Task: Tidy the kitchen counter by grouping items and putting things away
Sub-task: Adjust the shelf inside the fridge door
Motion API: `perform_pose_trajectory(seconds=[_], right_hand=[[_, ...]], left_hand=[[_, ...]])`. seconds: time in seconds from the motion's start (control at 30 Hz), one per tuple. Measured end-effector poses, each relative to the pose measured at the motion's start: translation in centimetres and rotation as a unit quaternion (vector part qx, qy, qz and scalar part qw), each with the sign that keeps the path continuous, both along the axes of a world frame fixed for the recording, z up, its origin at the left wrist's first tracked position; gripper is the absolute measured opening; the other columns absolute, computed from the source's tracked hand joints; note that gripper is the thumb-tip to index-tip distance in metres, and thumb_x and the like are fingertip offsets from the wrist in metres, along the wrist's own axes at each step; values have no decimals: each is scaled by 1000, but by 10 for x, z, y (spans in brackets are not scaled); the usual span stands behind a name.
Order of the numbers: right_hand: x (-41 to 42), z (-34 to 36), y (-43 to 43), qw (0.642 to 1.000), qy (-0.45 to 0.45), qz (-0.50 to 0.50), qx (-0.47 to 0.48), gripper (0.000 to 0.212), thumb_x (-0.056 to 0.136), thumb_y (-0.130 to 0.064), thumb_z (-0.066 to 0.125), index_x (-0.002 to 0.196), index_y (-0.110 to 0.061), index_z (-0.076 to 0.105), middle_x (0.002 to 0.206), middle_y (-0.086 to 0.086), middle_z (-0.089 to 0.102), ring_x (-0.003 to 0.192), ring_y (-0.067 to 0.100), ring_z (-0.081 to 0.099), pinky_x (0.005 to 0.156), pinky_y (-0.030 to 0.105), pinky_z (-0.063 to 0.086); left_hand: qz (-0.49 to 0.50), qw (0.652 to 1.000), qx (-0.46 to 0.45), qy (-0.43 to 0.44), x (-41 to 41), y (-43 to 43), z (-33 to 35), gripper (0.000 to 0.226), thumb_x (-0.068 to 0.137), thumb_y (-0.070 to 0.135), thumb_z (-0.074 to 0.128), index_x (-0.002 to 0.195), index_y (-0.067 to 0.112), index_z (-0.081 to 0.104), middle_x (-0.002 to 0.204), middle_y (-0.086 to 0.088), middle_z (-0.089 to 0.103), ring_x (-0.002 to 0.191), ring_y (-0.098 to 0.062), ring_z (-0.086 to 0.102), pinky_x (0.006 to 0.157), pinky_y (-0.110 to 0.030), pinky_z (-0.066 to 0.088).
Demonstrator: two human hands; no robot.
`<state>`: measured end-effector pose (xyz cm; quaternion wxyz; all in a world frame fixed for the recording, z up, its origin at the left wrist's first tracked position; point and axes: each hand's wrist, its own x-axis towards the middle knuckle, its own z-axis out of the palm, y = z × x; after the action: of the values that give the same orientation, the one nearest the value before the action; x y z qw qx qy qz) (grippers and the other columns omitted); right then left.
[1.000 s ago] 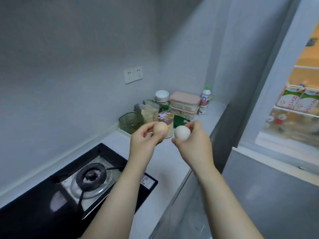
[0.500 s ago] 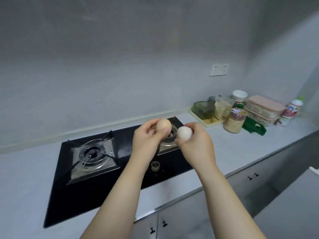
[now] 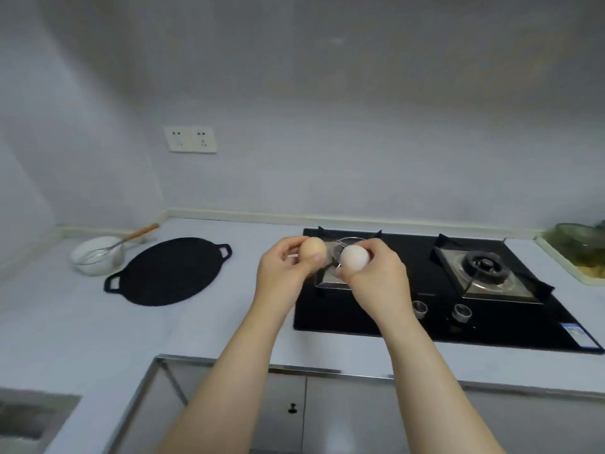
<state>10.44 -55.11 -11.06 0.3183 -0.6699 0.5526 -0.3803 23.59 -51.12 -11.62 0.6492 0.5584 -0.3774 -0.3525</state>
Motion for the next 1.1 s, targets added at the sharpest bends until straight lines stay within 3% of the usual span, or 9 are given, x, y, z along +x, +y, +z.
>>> perform_pose_trajectory(seconds=[0.23, 0.4, 0.5, 0.7, 0.83, 0.93, 1.1], right_hand=[[185, -6, 46, 997, -2, 81, 8, 32, 75, -24, 76, 96, -24, 52, 81, -13, 56, 81, 15, 56, 58, 25, 39], [290, -16, 74, 990, 17, 138, 17, 35, 74, -23, 77, 102, -20, 55, 89, -6, 61, 85, 18, 58, 71, 31, 48], [325, -19, 78, 987, 30, 158, 17, 38, 74, -21, 77, 104, -20, 54, 95, -3, 60, 88, 19, 58, 74, 33, 50], [394, -47, 56, 977, 57, 204, 39, 36, 75, -21, 78, 100, -21, 52, 80, -14, 52, 86, 17, 57, 74, 32, 49], [440, -78, 27, 965, 70, 236, 88, 40, 73, -25, 80, 102, -22, 52, 92, -8, 56, 89, 15, 57, 76, 31, 49], [471, -103, 4, 949, 101, 270, 130, 42, 72, -26, 80, 105, -20, 55, 96, -2, 62, 89, 18, 63, 81, 40, 56], [513, -138, -32, 922, 134, 324, 166, 43, 73, -24, 80, 110, -14, 59, 97, -1, 61, 92, 19, 61, 83, 37, 54]], left_hand=[[87, 996, 26, -22, 182, 66, -10, 23, 80, 4, 70, 97, 19, 67, 99, -4, 69, 91, -20, 68, 82, -35, 57], [136, 990, 35, -2, 278, 104, -24, 26, 81, 1, 68, 93, 24, 65, 102, -6, 68, 97, -19, 66, 86, -40, 56], [152, 987, 43, 13, 309, 115, -31, 26, 82, 0, 67, 94, 23, 64, 102, -5, 67, 97, -20, 65, 83, -36, 57], [218, 973, 63, 48, 374, 113, -58, 25, 83, 2, 67, 103, 15, 65, 101, -4, 66, 95, -22, 65, 80, -32, 58], [267, 956, 109, 56, 411, 98, -93, 22, 81, 8, 69, 99, 19, 66, 106, -6, 65, 97, -24, 65, 88, -41, 55], [296, 941, 144, 78, 434, 87, -117, 19, 82, 8, 68, 100, 13, 66, 105, -11, 67, 87, -21, 65, 83, -37, 56], [336, 915, 201, 99, 469, 68, -152, 15, 68, 26, 68, 82, 20, 65, 81, -1, 67, 75, -18, 64, 85, -43, 55]])
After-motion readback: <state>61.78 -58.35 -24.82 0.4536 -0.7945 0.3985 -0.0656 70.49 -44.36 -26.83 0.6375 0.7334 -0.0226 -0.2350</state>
